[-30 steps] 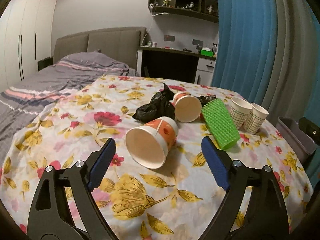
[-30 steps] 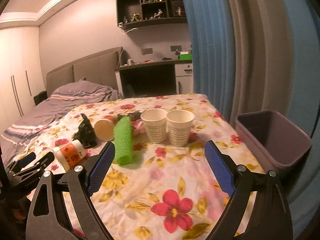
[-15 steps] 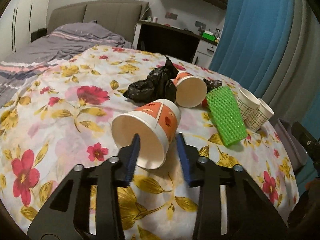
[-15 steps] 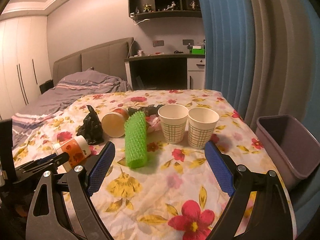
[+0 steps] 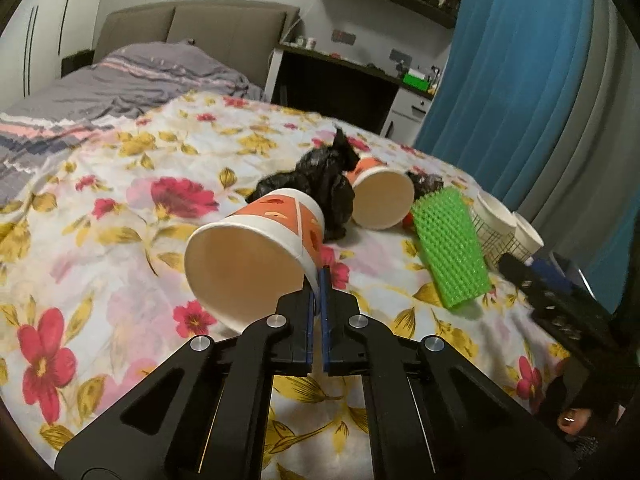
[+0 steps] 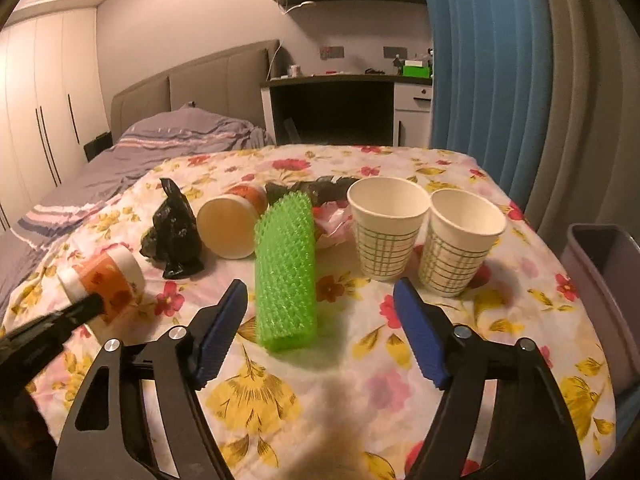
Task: Collect trash
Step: 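Grasp the orange paper cup with the left tool while the right tool grasps the green foam net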
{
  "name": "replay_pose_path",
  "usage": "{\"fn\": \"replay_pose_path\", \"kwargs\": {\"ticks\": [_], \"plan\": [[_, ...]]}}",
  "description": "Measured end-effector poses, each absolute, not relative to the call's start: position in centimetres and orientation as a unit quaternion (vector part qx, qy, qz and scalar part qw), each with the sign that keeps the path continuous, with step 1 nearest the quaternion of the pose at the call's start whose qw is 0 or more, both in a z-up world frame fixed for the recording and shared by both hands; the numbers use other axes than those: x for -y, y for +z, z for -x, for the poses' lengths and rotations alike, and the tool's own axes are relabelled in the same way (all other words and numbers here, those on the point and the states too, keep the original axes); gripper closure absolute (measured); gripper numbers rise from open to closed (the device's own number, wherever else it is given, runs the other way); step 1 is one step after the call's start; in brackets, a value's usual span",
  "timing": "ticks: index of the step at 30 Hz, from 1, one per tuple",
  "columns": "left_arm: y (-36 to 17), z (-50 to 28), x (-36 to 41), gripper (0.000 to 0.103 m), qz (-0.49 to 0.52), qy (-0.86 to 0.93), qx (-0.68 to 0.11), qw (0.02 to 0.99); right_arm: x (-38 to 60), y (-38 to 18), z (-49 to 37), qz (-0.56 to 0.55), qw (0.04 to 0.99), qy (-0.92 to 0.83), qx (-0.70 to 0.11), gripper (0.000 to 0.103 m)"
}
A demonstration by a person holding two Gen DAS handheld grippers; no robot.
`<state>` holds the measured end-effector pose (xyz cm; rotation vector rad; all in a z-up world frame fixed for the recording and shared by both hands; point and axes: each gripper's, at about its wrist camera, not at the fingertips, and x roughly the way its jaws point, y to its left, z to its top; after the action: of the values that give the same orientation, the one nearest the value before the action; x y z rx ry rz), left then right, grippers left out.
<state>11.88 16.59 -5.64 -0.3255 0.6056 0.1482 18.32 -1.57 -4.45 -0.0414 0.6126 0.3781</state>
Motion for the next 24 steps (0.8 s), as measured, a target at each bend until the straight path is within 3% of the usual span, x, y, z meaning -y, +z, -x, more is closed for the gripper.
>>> {"fn": "replay_pose_path", "kwargs": {"ticks": [10, 13, 15, 18, 24], "plan": [[-4.7, -11.7, -17.2, 0.101, 0.145, 0.083, -0.285, 0.944, 0.2, -6.2, -21.3, 0.019, 0.917, 0.196, -0.346, 0.048], [-4.6, -11.8, -17.0, 0.101, 0.144, 0.082, -0.284, 0.944, -0.2, -6.7, -21.8, 0.021, 0.910, 0.206, -0.361, 0.059], [-4.6, -11.9, -16.9, 0.101, 0.143, 0.080, -0.285, 0.944, -0.4, -6.9, -21.8, 0.021, 0.905, 0.214, -0.367, 0.075], [-4.6, -11.8, -16.6, 0.101, 0.141, 0.080, -0.285, 0.945, -0.4, -6.8, -21.4, 0.023, 0.904, 0.222, -0.364, 0.085], [-4.2, -11.5, -16.0, 0.101, 0.131, 0.081, -0.280, 0.947, 0.7, -5.6, -19.1, 0.021, 0.910, 0.236, -0.341, 0.088]]}}
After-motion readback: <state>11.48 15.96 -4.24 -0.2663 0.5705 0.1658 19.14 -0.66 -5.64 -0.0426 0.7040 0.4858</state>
